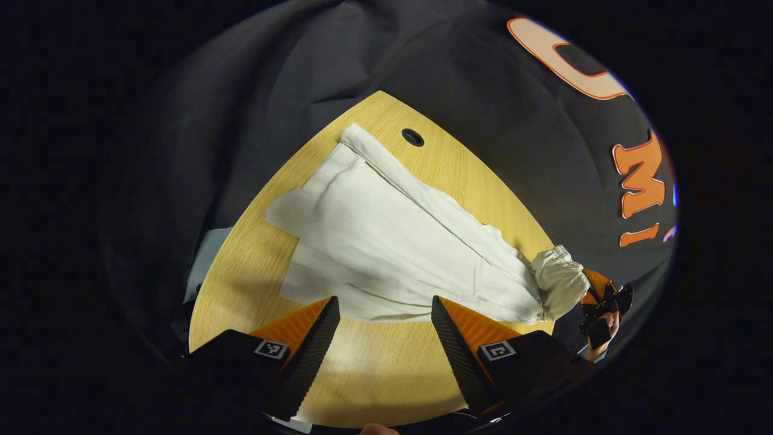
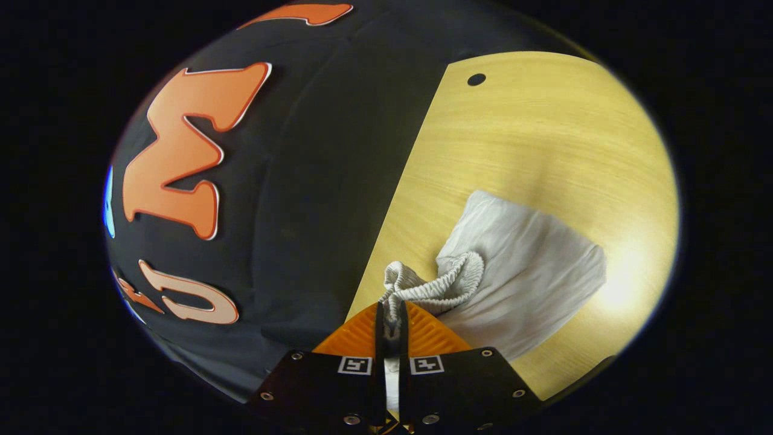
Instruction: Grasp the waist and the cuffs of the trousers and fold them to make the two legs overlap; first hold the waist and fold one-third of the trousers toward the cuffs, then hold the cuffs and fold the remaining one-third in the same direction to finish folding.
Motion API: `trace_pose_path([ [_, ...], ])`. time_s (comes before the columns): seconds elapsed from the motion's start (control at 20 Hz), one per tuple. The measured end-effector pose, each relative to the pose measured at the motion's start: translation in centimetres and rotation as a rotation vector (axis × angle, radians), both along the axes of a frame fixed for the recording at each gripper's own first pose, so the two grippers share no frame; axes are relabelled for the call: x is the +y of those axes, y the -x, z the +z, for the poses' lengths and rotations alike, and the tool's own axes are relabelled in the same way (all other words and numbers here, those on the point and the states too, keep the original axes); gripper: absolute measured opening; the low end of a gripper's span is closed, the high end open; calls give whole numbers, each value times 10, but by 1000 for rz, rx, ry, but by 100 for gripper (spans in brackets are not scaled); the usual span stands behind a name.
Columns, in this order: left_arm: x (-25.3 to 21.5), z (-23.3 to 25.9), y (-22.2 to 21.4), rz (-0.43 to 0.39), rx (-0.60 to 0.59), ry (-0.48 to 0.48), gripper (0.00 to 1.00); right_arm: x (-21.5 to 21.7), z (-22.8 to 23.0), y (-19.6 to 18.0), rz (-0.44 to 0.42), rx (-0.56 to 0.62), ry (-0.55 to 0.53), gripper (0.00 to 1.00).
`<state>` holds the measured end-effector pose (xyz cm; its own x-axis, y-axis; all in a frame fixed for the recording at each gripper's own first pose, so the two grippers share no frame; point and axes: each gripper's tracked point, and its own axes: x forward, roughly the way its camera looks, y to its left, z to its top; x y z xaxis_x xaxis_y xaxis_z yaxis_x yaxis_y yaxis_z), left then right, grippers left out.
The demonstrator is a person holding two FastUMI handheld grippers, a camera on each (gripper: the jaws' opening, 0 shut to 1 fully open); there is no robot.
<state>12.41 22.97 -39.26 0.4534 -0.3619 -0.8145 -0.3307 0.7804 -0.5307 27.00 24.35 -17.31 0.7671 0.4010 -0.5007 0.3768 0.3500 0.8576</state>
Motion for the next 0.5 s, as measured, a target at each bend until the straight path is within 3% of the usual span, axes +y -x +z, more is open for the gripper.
trace_pose_path([
  [0.3,4,5,-2,79,23,77,99,37,-16,8,79,39,-18,9],
  [0.5,8,5,-2,156,48,171,100,51,-18,15,141,6,-72,26],
])
